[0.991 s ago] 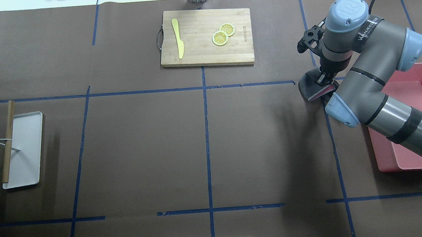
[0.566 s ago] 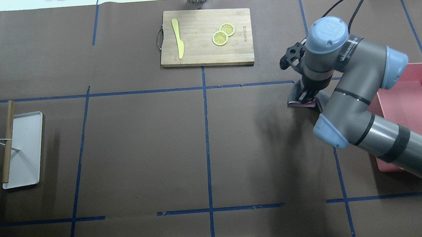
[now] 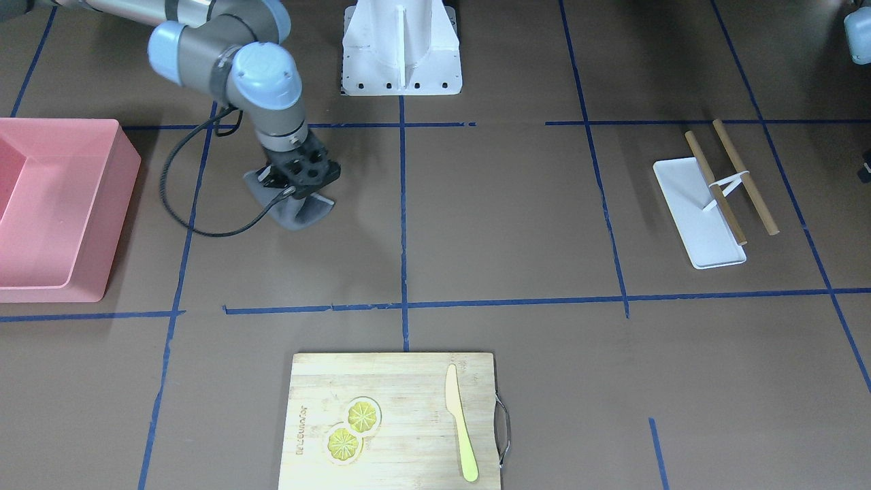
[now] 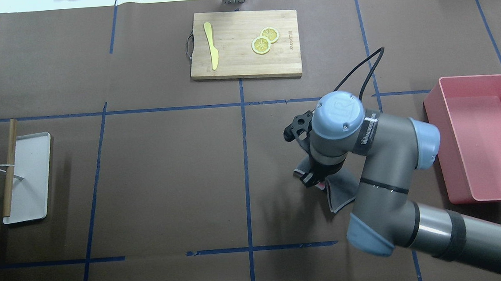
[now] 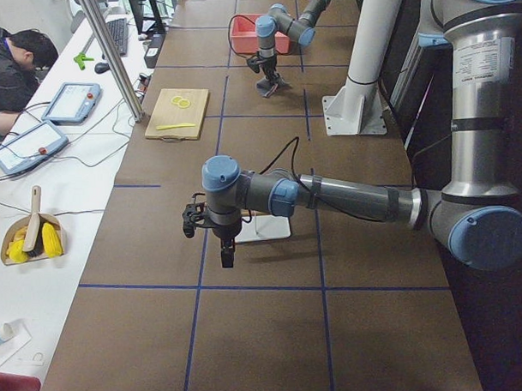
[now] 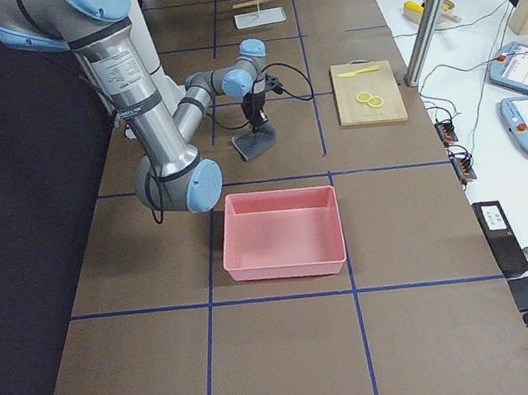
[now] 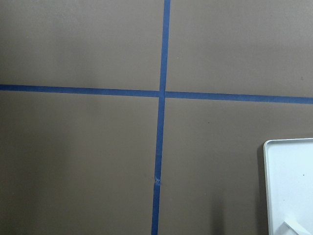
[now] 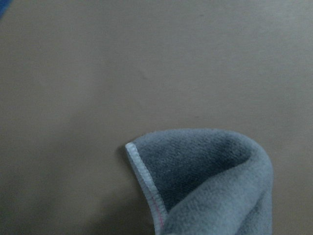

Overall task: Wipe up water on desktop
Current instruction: 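Wipe the cloth back toward the robot with the right gripper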

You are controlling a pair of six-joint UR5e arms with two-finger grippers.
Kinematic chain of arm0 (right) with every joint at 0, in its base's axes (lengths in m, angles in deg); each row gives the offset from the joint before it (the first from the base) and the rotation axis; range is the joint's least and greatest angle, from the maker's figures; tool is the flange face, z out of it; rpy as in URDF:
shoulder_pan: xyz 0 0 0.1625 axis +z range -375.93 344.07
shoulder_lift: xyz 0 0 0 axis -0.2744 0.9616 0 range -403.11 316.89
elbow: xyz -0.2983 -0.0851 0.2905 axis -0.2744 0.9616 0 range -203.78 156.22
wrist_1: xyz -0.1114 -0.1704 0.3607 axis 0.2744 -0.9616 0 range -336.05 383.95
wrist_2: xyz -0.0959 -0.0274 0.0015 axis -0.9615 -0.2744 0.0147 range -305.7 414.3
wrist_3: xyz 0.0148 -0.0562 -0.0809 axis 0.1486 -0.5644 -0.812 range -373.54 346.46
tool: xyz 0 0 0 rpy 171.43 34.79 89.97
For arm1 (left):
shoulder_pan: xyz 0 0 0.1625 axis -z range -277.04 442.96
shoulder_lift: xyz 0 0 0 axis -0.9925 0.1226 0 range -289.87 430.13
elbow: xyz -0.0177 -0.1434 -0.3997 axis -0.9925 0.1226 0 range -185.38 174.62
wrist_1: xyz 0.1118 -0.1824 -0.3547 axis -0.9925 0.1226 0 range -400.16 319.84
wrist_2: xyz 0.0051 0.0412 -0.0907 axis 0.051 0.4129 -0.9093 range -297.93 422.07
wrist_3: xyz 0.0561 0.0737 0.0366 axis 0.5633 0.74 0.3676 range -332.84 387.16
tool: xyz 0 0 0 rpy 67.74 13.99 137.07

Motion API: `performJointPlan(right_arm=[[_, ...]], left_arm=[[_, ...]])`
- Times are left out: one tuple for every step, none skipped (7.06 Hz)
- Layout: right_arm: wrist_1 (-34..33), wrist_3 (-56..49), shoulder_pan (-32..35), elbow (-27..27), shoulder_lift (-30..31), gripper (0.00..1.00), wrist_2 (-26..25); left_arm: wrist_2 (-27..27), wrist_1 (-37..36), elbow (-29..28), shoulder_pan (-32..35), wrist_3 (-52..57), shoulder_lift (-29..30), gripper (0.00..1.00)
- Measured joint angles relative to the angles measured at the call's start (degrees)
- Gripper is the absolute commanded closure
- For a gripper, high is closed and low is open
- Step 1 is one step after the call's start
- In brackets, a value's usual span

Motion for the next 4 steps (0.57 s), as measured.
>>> performJointPlan(right_arm=[[0.02,2.62,-1.67,-0.32,-1.23,0.99,-0.04],[0.06,4.42,-2.77,-0.41,-2.11,0.99,-0.07],[0.08,5.26,-3.32,-0.40,-2.63,1.00,-0.22],[0.07,5.52,-2.99,-0.29,-2.81,1.00,-0.43]], left_arm=[[0.01,0.00,-0.09,0.00,0.02,0.19,0.00],[-0.01,0.00,-0.10,0.00,0.01,0.32,0.00],[-0.05,0.00,-0.06,0.00,-0.01,0.40,0.00],[-0.07,0.00,0.01,0.00,-0.03,0.48,0.00]])
